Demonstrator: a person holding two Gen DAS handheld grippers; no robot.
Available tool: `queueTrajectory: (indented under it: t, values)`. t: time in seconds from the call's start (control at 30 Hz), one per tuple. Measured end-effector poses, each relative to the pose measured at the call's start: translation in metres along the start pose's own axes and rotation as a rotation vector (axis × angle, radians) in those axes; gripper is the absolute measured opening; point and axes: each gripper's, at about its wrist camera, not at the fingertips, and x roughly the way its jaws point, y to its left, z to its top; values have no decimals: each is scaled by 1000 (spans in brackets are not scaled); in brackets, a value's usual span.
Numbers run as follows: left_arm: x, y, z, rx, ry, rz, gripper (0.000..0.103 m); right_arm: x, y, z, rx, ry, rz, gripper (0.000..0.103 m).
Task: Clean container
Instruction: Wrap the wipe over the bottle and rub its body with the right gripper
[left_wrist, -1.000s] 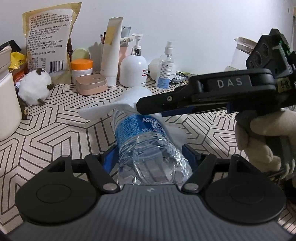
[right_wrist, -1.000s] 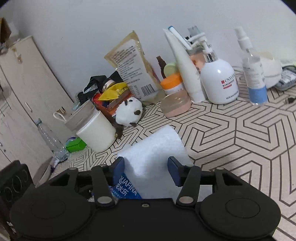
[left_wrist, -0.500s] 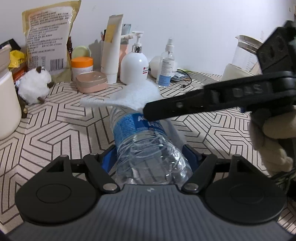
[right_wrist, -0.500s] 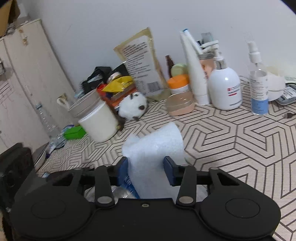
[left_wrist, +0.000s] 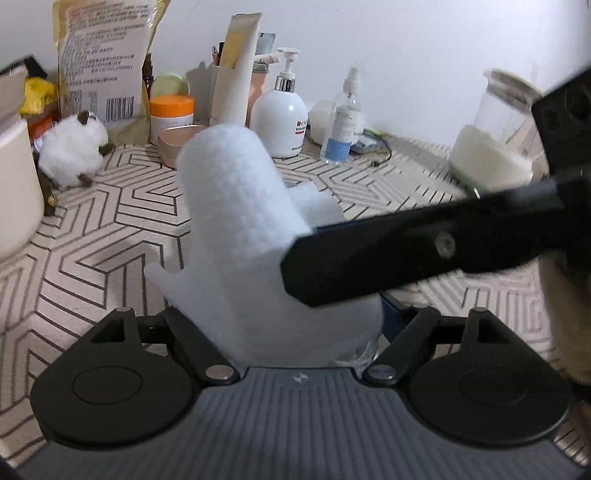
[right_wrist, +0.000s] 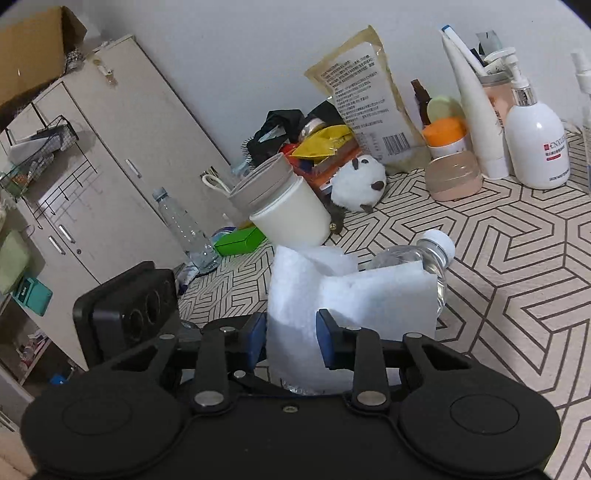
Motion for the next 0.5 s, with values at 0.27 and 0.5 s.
queueTrajectory:
  t: [0.27,0.5]
  values:
    - [-16,14,-10,-137,-53,111,92,-4,-11,3,17,7,-47,24]
    - [-23,24,-14,-185,-77,107,66,10,-41,-2,149,10,-60,52]
